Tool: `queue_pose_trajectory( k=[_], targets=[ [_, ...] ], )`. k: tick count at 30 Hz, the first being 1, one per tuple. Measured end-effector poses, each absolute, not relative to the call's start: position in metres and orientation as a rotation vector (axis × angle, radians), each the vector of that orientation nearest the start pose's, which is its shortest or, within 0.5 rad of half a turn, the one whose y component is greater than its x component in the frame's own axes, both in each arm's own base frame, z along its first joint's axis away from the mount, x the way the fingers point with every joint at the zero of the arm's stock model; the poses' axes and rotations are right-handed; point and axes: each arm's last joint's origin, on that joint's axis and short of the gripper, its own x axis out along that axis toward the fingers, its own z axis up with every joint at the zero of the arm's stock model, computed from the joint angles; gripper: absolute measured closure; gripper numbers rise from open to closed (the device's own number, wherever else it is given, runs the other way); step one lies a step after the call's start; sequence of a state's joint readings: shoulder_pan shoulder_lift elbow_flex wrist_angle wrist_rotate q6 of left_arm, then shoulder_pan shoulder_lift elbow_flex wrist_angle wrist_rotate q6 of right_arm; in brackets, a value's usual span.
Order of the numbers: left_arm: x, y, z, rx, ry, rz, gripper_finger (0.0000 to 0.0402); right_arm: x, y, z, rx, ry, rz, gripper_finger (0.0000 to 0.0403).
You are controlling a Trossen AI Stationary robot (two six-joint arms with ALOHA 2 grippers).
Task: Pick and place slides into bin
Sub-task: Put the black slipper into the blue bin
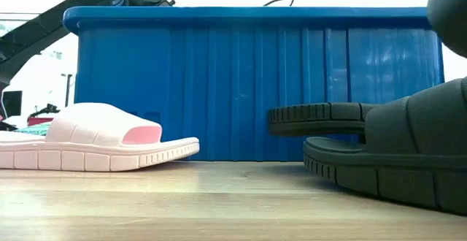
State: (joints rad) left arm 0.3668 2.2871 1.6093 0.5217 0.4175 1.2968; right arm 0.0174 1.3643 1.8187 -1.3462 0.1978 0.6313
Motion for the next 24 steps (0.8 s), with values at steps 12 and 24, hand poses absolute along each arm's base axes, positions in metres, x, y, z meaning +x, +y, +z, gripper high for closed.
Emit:
queue_pose_trajectory(
  k=[12, 24],
  targets=[
    [0.49, 0.178, 0.192, 0.984, 0.126, -0.124, 0.0284, 0.223, -0.001, 0.451, 0.513, 0.77, -0.411, 0.0394],
    [0.49, 0.18, 0.196, 1.089, 0.101, -0.147, 0.0178, 0.223, -0.001, 0.452, 0.5, 0.767, -0.402, 0.0394]
  ],
)
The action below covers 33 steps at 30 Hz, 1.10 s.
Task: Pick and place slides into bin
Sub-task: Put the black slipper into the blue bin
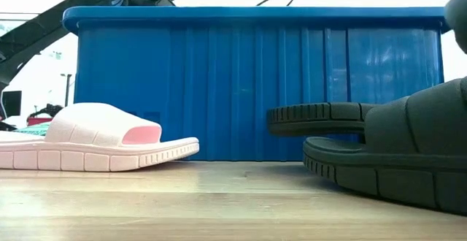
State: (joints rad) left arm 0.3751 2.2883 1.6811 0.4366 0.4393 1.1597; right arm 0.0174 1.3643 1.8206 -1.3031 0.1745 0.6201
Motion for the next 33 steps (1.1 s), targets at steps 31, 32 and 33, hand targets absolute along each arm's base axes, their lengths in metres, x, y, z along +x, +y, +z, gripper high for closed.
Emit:
queue_pose_trajectory(
  k=[31, 32, 33],
  targets=[
    [0.496, 0.168, 0.2, 1.004, 0.164, -0.115, 0.0102, 0.22, -0.001, 0.447, 0.464, 0.829, -0.406, 0.0394],
    [0.496, 0.167, 0.199, 1.0, 0.171, -0.121, 0.0102, 0.22, -0.001, 0.447, 0.464, 0.829, -0.406, 0.0394],
    [0.496, 0.166, 0.199, 0.994, 0.184, -0.131, 0.0102, 0.22, -0.001, 0.447, 0.465, 0.828, -0.406, 0.0394]
  ],
)
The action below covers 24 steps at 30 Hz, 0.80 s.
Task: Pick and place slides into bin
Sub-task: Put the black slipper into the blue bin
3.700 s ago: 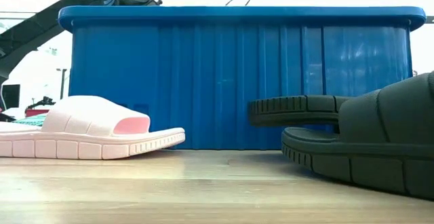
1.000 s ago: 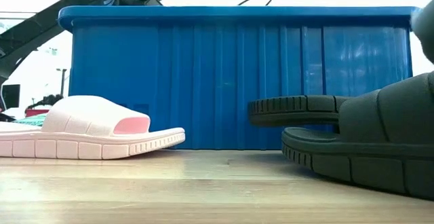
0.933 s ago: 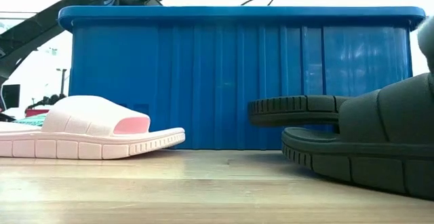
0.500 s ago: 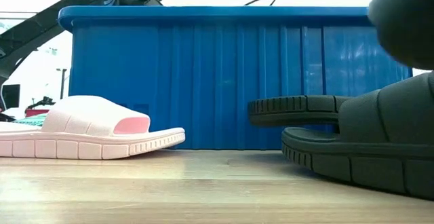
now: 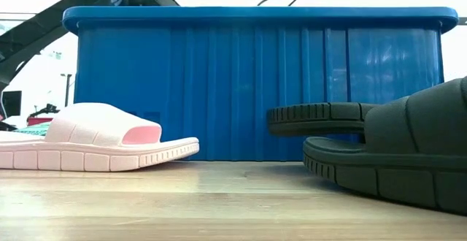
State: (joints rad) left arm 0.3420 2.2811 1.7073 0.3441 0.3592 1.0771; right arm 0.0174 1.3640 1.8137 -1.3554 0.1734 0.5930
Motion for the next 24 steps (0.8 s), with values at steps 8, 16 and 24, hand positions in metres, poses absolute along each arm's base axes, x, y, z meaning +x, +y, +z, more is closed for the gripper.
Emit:
queue_pose_trajectory(
  k=[8, 16, 24],
  targets=[
    [0.49, 0.162, 0.231, 0.824, 0.171, -0.106, 0.0102, 0.22, -0.001, 0.447, 0.453, 0.829, -0.404, 0.0394],
    [0.494, 0.154, 0.25, 0.814, 0.171, -0.126, 0.0102, 0.22, -0.001, 0.446, 0.447, 0.832, -0.402, 0.0394],
    [0.504, 0.132, 0.26, 0.671, 0.141, -0.08, 0.0107, 0.22, -0.001, 0.446, 0.447, 0.83, -0.401, 0.0394]
  ],
)
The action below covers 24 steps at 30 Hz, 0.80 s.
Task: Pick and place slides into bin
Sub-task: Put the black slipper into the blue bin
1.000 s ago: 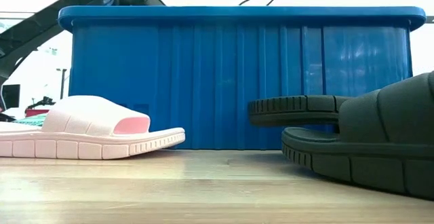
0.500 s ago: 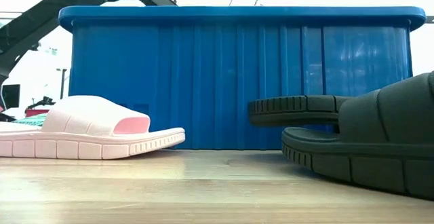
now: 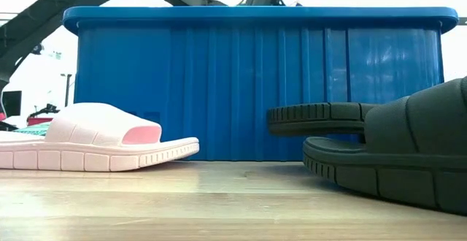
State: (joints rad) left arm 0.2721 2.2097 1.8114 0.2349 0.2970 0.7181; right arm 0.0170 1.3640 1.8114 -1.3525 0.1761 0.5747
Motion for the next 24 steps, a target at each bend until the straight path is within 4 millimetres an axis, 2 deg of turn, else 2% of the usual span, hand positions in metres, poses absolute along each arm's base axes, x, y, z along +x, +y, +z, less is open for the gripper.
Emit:
queue_pose_trajectory(
  k=[6, 9, 17, 24],
  targets=[
    [0.507, 0.13, 0.276, 0.362, 0.156, 0.004, 0.0125, 0.221, -0.001, 0.447, 0.447, 0.826, -0.4, 0.0394],
    [0.507, 0.129, 0.275, 0.285, 0.167, 0.01, 0.0129, 0.221, -0.001, 0.447, 0.447, 0.824, -0.399, 0.0394],
    [0.506, 0.122, 0.257, 0.22, 0.322, 0.033, 0.013, 0.223, -0.001, 0.449, 0.443, 0.795, -0.386, 0.0394],
    [0.508, 0.121, 0.272, 0.201, 0.336, 0.055, 0.013, 0.226, -0.001, 0.451, 0.436, 0.76, -0.371, 0.0394]
  ],
)
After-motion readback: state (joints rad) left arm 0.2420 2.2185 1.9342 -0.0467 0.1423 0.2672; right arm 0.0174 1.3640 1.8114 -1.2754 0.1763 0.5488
